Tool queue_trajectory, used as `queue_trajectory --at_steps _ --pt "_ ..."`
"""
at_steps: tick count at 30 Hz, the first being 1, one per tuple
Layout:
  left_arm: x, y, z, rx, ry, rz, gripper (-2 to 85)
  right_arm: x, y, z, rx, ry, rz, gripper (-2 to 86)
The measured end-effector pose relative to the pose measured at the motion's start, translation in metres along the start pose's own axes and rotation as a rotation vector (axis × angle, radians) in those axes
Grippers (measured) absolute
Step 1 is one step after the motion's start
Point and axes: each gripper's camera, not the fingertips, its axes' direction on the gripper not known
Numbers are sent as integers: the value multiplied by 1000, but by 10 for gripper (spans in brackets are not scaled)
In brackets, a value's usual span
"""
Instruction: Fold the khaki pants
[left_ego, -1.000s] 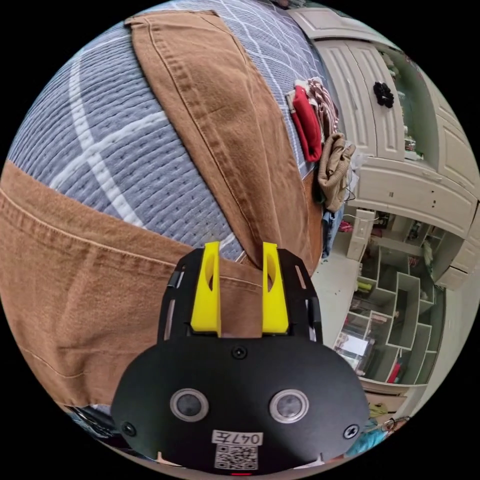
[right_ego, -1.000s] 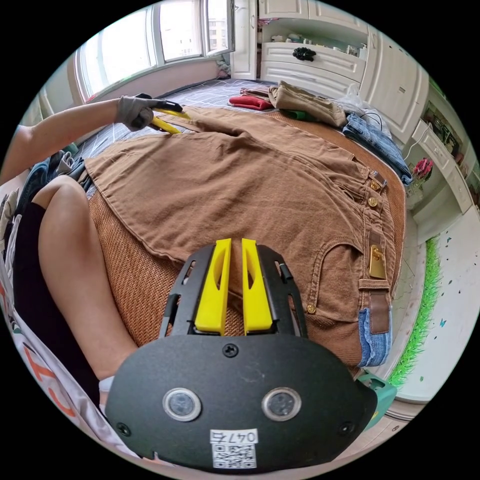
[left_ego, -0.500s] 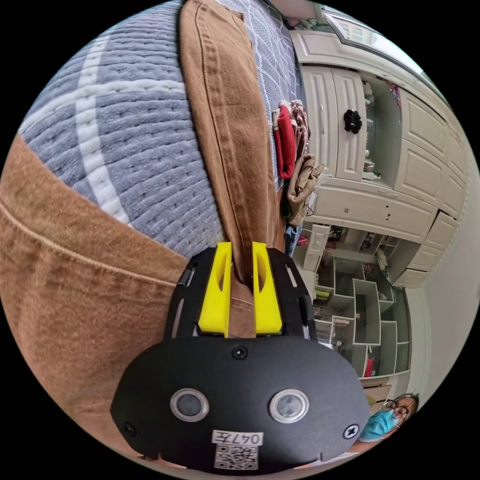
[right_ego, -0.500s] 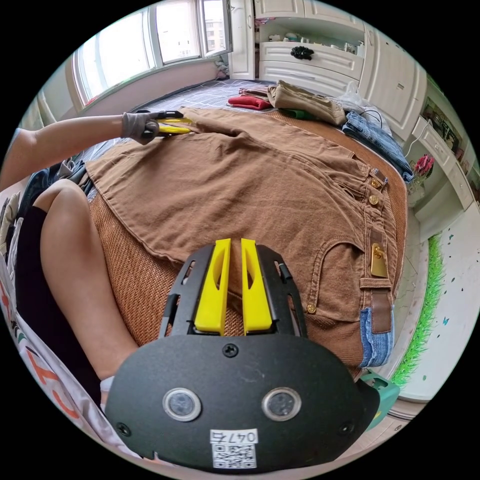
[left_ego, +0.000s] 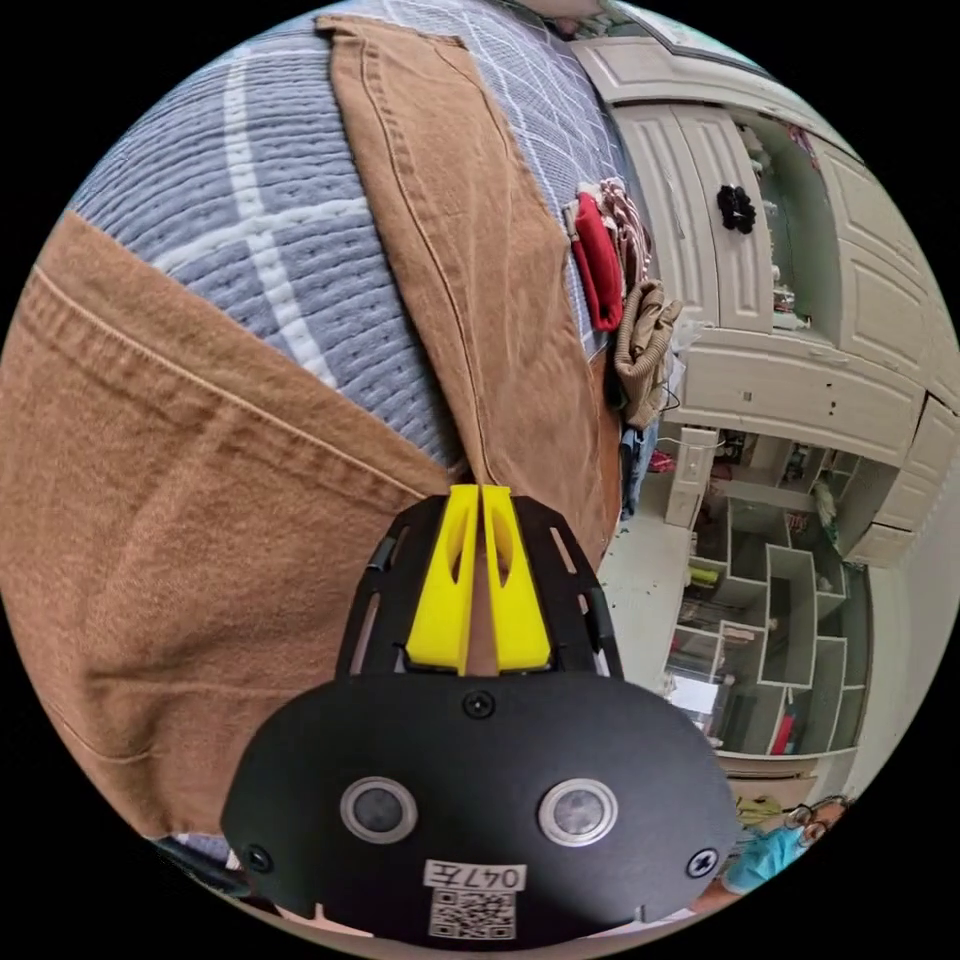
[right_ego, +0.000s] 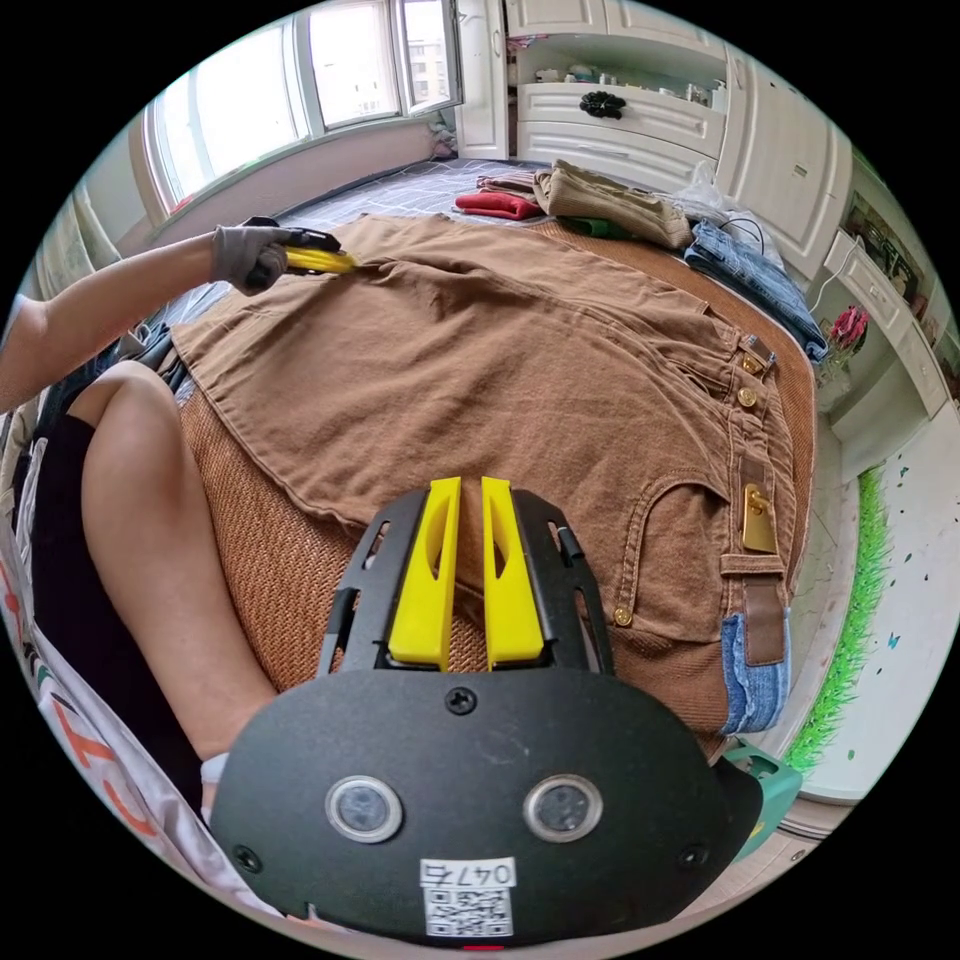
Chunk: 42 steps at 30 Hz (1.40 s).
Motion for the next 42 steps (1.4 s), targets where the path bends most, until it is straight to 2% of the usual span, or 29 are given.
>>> queue_trajectory --at_steps 4,9,12,14,15,18,21,22,23,26,27,29,31,32,33,38,42 --pt "80 29 -28 9 61 30 63 7 -3 -2 2 -4 1 7" --pt "220 127 -101 120 152 214 15 17 -8 -3 3 -12 3 8" --pt "329 200 -132 186 -48 452 -6 23 -12 -5 2 -13 2 7" --pt "409 242 -118 159 -263 675 -9 27 -16 -5 -1 -9 2 5" --pt "427 250 -110 139 -316 713 -9 28 -17 -5 -2 -8 2 4" --pt "502 281 -58 35 -514 860 -10 34 -22 -5 -7 -13 -6 -3" --pt "576 297 4 -202 -728 952 -10 49 -30 -8 -39 -48 5 -10" --pt "602 308 27 -282 -829 1015 -10 58 -39 -15 -105 -41 -4 -11" --pt "623 320 48 -358 -917 1071 -10 72 -45 -30 -120 24 25 -12" --pt "681 348 68 -381 -1049 1159 -10 124 -40 -81 -1 93 178 -12" --pt "693 351 68 -378 -1064 1163 -10 136 -37 -85 -10 81 200 -12" --pt "736 361 65 -354 -1088 1157 -10 179 -23 -73 -172 84 255 -11" --pt "766 366 60 -346 -1095 1162 -10 193 -5 -47 -308 98 201 -10" --pt "785 369 55 -337 -1092 1157 -10 194 5 -52 -214 98 166 -11" --pt "793 370 52 -331 -1089 1154 -10 194 7 -52 -211 89 157 -11" --pt "862 375 23 -296 -1045 1135 -10 177 -8 -35 -334 234 -4 -12" --pt "901 381 11 -289 -1061 1155 -10 184 -7 -32 -309 258 8 -12"
